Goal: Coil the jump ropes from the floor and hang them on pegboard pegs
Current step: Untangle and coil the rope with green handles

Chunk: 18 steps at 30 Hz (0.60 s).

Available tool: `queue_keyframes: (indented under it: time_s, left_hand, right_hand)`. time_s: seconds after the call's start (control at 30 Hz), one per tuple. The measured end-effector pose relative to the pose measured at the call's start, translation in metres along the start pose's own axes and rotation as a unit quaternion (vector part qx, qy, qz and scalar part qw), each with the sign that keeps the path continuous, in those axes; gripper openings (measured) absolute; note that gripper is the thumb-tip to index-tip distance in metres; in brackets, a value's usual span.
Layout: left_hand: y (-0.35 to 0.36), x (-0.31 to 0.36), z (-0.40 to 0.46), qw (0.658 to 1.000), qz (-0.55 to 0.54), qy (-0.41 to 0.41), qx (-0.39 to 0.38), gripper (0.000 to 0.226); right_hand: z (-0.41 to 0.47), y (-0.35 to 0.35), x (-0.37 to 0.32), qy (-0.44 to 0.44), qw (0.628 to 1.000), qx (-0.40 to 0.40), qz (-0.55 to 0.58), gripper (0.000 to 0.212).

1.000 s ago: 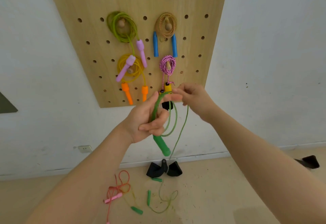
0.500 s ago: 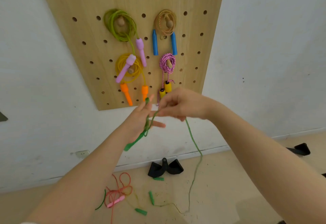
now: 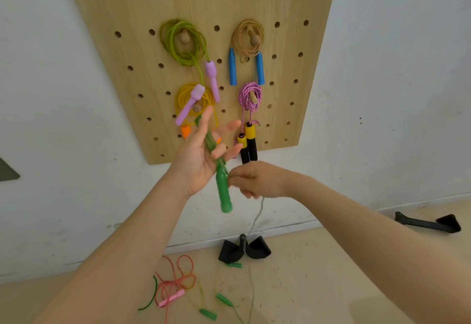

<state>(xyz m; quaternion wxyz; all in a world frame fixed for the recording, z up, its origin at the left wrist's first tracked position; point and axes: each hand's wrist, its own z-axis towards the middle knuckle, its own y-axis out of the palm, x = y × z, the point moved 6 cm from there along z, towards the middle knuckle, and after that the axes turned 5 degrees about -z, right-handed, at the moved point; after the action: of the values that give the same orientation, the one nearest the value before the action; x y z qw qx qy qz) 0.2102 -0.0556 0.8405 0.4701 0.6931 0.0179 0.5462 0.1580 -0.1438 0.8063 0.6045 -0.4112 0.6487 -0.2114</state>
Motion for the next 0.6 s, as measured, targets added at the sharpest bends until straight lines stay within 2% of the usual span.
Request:
queue_keyframes:
  time_s: [0.07, 0.13, 0.2, 0.27, 0.33, 0.4, 0.5, 0.6]
  left_hand:
    - [-0.021, -0.005, 0.011, 0.994, 0.087, 0.006, 0.061, 0.044]
    - [-0.039, -0.016, 0.015, 0.971, 0.216, -0.012, 0.105, 0.046]
    - [-0.043, -0.026, 0.014, 0.950, 0.286, -0.040, 0.117, 0.046]
    - [-0.035, -0.038, 0.012, 0.945, 0.306, -0.080, 0.089, 0.046]
    - [-0.012, -0.049, 0.006, 0.947, 0.291, -0.134, 0.007, 0.044]
    - [0.018, -0.055, -0.003, 0.949, 0.252, -0.178, -0.069, 0.046]
    - [0.041, -0.052, -0.003, 0.963, 0.134, -0.200, -0.120, 0.056]
    - [0.053, -0.036, 0.002, 0.970, -0.013, -0.142, -0.198, 0.055]
  right_hand:
    - [-0.007, -0.001, -0.005, -0.002, 0.997, -0.061, -0.055, 0.021]
    - [-0.013, -0.016, -0.014, -0.015, 0.995, -0.067, -0.072, 0.025]
    - [-0.018, -0.037, -0.022, -0.041, 0.995, -0.038, -0.087, 0.022]
    - [-0.020, -0.065, -0.020, -0.054, 0.996, 0.040, -0.059, 0.017]
    - [-0.019, -0.093, -0.008, -0.054, 0.988, 0.144, -0.001, 0.017]
    - [-0.018, -0.108, 0.010, -0.044, 0.974, 0.211, 0.066, 0.021]
    - [-0.013, -0.102, 0.037, -0.029, 0.960, 0.230, 0.154, 0.033]
    - [-0.014, -0.086, 0.058, 0.017, 0.961, 0.210, 0.178, 0.036]
